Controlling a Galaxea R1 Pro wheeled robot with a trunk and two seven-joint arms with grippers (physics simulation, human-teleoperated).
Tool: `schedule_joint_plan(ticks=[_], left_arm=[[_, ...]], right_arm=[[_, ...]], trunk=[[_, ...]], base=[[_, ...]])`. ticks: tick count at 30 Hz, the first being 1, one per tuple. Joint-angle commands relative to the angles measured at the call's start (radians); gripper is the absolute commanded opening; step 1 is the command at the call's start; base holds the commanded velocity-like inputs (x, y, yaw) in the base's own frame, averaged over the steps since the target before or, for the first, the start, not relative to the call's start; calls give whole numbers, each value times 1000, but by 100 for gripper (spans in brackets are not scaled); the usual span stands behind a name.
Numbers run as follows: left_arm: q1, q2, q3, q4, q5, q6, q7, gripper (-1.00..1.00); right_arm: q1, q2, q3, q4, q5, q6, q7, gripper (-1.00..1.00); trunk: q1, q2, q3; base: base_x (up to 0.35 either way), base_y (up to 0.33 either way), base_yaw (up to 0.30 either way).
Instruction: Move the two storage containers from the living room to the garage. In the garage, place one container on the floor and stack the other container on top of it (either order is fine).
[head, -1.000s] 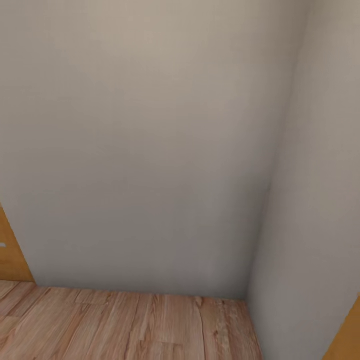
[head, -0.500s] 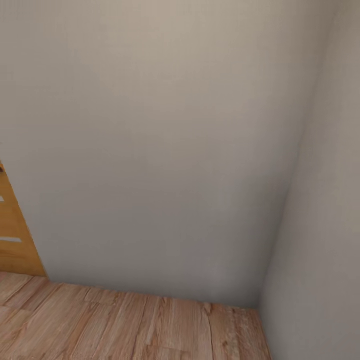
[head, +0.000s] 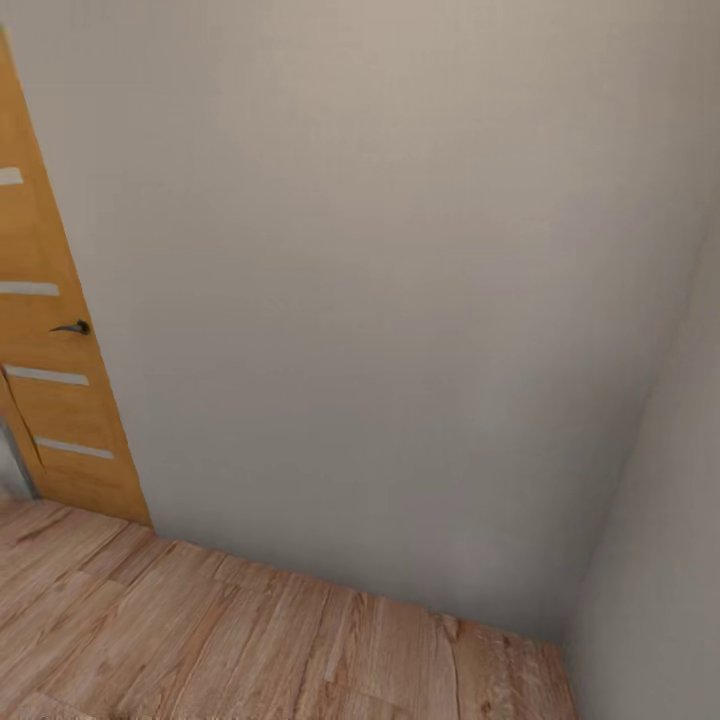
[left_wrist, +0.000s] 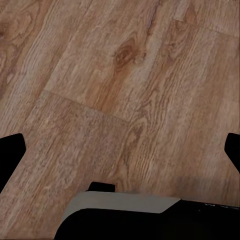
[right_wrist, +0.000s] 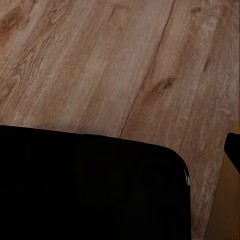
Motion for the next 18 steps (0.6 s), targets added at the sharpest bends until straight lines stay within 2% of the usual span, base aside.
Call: schedule_joint_plan(ticks=[1,5,7,8,10,11,16,18], left_arm=[[-1,-1,-2,2,3,-4,2,100],[-1,-2,-2,2,3,-4,4,100],[-1,-1,-2,2,3,-3,4,100],[-1,3,-2,2,6,-3,4,100],[-1,4,-2,2,7,-3,4,100],[-1,4,-2,1,7,-3,4,100],[-1,5,-2,1,7,-2,4,100],[-1,7,-1,-8,6,-2,4,100]], right_arm=[[-1,0,0,-3,3,-3,0,100],[-4,-1,1,-73,3,-1,-15,100],[-5,-2,2,-117,6,24,-37,100],[-6,-3,6,-243,61,174,-57,100],[-7,-3,6,-334,121,265,-61,100],[-8,-3,5,-368,137,289,-63,100],[-44,-2,5,-457,162,369,-86,100],[-98,1,6,-473,170,457,-93,100]], trunk=[[0,0,-1],[0,0,-1],[0,0,-1],[0,0,-1],[0,0,-1],[0,0,-1],[0,0,-1],[0,0,-1]], base=[[0,0,297],[0,0,299],[0,0,299],[0,0,300],[0,0,300],[0,0,300],[0,0,300],[0,0,300]])
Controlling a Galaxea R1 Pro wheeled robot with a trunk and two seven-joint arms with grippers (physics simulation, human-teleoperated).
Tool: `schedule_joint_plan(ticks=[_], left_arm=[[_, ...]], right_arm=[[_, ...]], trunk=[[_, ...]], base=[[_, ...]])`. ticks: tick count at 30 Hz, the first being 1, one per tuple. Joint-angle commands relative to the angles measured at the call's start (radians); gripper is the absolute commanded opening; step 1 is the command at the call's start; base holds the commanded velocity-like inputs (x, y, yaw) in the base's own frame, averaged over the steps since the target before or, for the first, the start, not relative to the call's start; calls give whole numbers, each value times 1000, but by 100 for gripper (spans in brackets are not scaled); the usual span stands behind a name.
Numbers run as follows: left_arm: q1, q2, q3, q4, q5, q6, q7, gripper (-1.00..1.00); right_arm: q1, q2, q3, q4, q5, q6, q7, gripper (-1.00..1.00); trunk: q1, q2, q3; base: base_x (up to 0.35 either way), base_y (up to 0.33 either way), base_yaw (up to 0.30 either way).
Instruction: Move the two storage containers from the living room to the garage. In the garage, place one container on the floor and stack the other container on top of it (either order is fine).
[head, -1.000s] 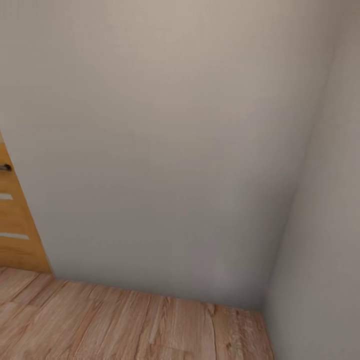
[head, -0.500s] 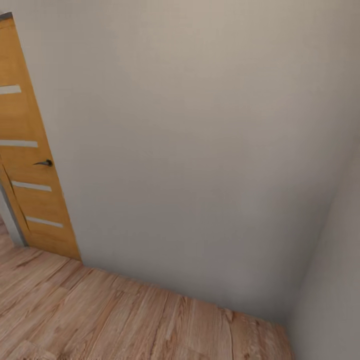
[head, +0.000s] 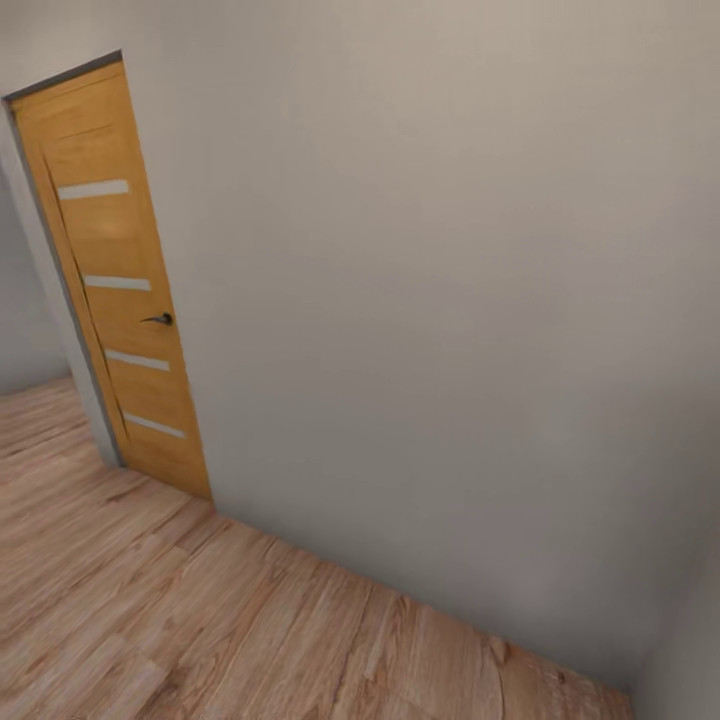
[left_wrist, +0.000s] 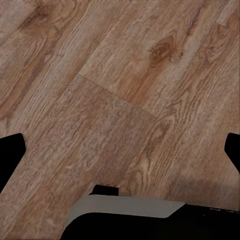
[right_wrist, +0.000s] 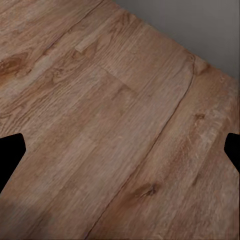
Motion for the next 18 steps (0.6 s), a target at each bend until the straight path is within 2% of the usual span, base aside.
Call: schedule_joint_plan(ticks=[1,4,6,8,12,14,18], left_arm=[[-1,-1,-2,-1,3,-4,2,100],[-1,-5,-1,-16,0,2,-1,100],[-1,-4,-1,-56,-3,13,-5,100],[-1,-4,-1,-105,-2,59,-6,100],[-1,-4,0,-182,4,151,-7,100],[-1,-8,1,-196,5,167,-6,100],[-1,-10,2,-202,5,176,-5,100]], right_arm=[[-16,2,2,-4,19,30,-10,100],[-27,4,2,-7,45,52,-8,100],[-29,4,3,-7,59,57,-7,100],[-30,4,3,-7,67,59,-5,100],[-34,4,3,-7,71,60,-9,100],[-35,4,2,-8,69,60,-13,100],[-39,1,-3,-9,65,60,-16,100]], trunk=[[0,0,-1],[0,0,-1],[0,0,-1],[0,0,-1],[0,0,-1],[0,0,-1],[0,0,-1]], base=[[0,0,300],[0,0,300],[0,0,300],[0,0,300],[0,0,300],[26,2,300],[225,31,300]])
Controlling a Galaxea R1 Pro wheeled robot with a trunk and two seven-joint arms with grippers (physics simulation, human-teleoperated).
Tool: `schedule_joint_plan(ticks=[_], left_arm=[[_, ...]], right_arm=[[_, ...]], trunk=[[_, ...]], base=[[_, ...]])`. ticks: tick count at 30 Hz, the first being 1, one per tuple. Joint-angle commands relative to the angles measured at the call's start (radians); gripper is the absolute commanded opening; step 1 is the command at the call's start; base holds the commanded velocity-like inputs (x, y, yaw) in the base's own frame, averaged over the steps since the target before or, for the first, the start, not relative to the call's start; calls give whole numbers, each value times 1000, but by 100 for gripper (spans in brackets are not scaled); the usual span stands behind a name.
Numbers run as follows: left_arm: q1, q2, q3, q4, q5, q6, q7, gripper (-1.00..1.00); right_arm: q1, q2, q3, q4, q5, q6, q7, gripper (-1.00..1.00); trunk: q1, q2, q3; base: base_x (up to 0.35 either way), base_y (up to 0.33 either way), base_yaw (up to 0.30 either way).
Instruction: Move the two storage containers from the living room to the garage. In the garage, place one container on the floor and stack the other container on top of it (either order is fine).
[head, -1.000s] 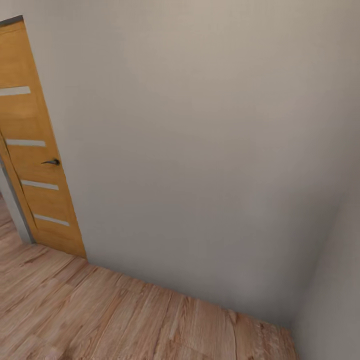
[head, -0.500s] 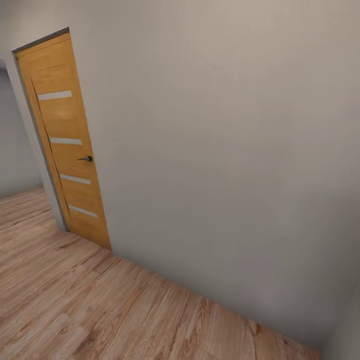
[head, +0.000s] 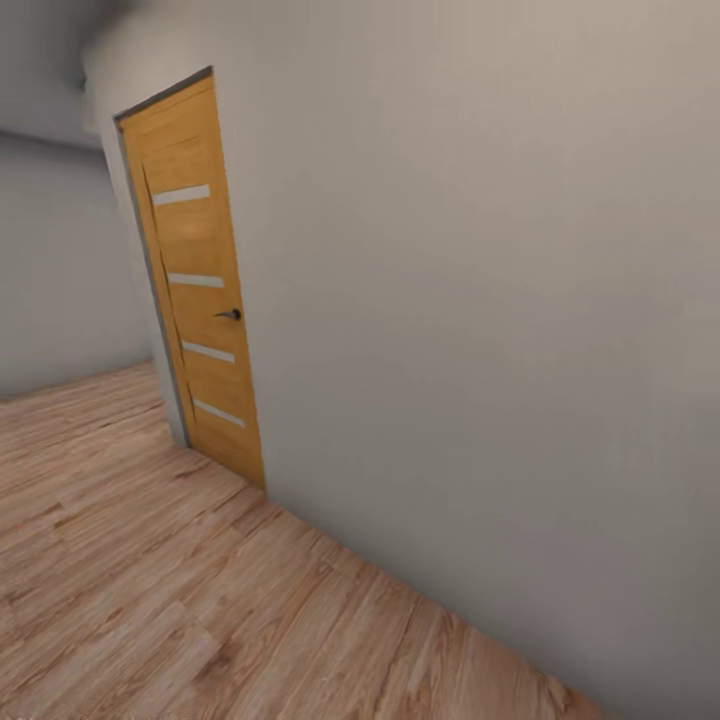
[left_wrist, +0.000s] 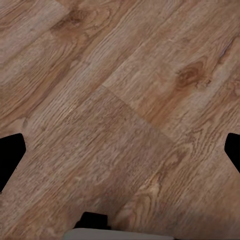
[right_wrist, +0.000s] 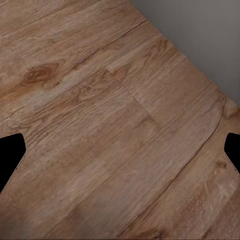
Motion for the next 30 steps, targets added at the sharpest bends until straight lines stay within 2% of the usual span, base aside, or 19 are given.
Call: schedule_joint_plan(ticks=[1,20,30], left_arm=[[0,0,-2,-2,3,0,2,100],[0,8,-2,-3,3,2,7,100],[0,1,-2,-3,3,2,7,100]], right_arm=[[-1,0,-1,-2,10,0,-9,100],[-3,-1,1,0,16,0,-4,100],[-3,-1,2,1,17,0,-5,100]], trunk=[[1,0,-1],[1,0,-1],[1,0,-1]], base=[[291,11,300],[316,60,300],[318,106,300]])
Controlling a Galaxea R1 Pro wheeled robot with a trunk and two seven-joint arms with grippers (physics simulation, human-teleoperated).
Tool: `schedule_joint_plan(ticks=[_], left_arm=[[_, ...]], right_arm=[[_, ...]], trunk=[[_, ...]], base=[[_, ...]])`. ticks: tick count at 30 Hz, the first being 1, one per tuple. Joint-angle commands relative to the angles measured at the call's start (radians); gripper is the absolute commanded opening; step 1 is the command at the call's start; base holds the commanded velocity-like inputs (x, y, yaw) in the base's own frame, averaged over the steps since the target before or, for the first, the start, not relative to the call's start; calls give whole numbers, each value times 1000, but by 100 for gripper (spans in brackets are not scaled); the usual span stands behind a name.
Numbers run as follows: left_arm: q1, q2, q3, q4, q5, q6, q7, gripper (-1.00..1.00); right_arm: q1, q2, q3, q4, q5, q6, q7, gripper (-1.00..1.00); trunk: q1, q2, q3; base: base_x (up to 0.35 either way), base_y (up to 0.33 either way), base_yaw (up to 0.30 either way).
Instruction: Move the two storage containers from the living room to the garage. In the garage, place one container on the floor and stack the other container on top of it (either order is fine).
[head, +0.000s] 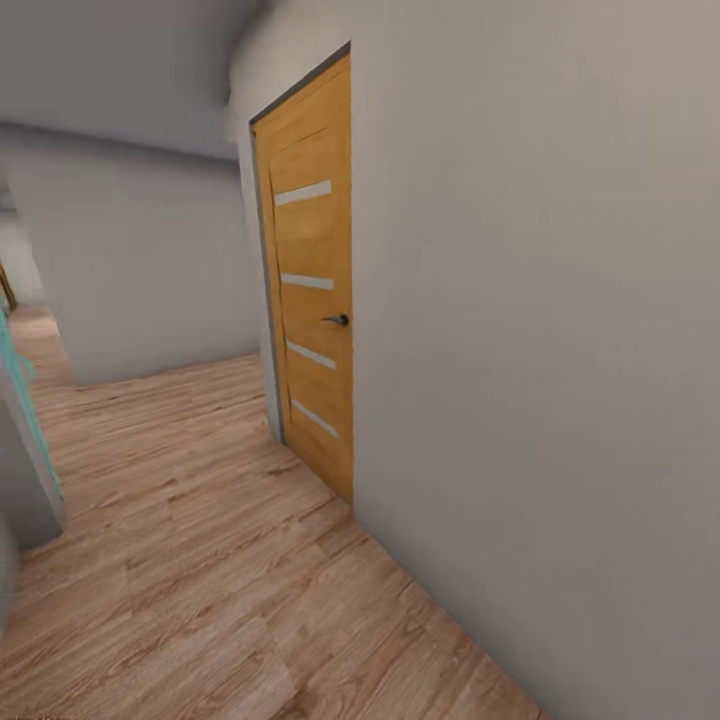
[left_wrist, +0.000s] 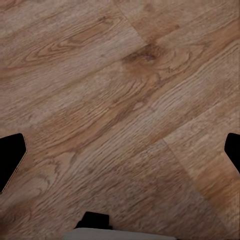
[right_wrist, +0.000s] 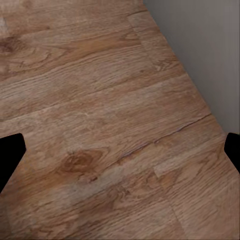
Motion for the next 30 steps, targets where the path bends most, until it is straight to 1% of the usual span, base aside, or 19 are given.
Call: schedule_joint_plan(ticks=[1,8,30], left_arm=[[0,-1,-2,-1,3,-1,2,100],[0,-2,-2,-1,3,-1,2,100],[0,3,-2,-1,3,3,0,100]], right_arm=[[1,0,0,-1,10,1,-9,100],[1,0,0,-1,10,1,-9,100],[1,0,0,-1,9,0,-11,100]], trunk=[[1,0,-1],[1,0,-1],[1,0,-1]], base=[[318,107,300],[318,99,300],[318,40,300]])
